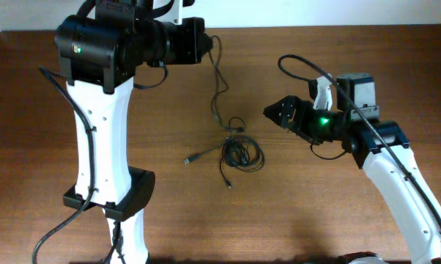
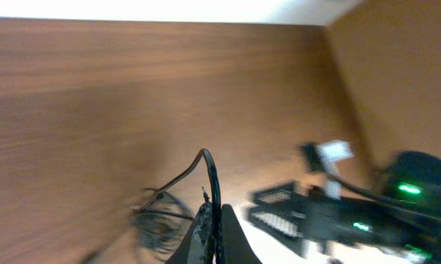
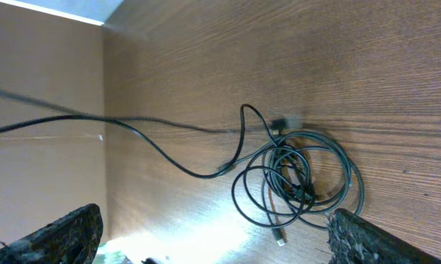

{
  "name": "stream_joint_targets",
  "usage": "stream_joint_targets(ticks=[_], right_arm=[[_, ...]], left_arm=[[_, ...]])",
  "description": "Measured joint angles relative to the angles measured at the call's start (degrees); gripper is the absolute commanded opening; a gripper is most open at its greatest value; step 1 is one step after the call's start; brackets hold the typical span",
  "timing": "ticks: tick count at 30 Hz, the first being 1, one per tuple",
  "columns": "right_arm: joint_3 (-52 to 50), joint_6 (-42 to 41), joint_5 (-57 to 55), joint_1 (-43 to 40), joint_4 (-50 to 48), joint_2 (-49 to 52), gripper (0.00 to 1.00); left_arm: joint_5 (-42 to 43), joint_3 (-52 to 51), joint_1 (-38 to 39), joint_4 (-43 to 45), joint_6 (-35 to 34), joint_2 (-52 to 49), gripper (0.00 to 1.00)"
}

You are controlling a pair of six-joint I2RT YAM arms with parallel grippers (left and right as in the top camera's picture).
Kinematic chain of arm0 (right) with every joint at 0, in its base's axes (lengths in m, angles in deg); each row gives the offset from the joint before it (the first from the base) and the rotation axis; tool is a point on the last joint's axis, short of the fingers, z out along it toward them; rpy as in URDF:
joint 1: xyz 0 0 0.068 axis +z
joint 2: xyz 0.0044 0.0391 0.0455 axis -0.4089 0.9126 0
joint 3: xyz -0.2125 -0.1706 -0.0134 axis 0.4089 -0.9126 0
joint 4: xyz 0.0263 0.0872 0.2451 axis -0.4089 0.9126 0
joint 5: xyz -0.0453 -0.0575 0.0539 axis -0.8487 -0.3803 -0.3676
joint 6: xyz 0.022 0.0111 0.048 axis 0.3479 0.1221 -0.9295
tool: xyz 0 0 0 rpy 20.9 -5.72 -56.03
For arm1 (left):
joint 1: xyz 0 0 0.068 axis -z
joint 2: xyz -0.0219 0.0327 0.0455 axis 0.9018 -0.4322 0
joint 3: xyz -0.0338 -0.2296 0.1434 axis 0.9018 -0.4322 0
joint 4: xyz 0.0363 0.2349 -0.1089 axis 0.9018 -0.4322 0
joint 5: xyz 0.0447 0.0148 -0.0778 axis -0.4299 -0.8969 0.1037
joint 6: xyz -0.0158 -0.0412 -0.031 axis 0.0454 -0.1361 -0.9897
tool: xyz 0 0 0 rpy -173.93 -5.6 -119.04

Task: Untangle cables
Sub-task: 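Lift the grasped cable with the left gripper, pulling it up and away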

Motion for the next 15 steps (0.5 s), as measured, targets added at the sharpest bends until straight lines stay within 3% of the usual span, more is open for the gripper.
stream_joint_targets(ticks=[5, 10, 15], right_arm=[[0.00, 1.90, 4.70, -2.27, 1.25, -4.46, 0.99], [0.09, 5.29, 5.05, -2.27, 7.43, -4.55, 0.99], [0.09, 7.54, 5.05, -2.27, 9.81, -4.50, 0.99]], left_arm=[[-8.68, 0.00, -0.11, 4.83, 1.79, 0.00, 0.00], [-8.72, 0.00, -0.37, 21.51, 5.57, 0.00, 0.00], [-8.72, 0.00, -3.37, 30.49, 7.91, -0.11, 0.00]])
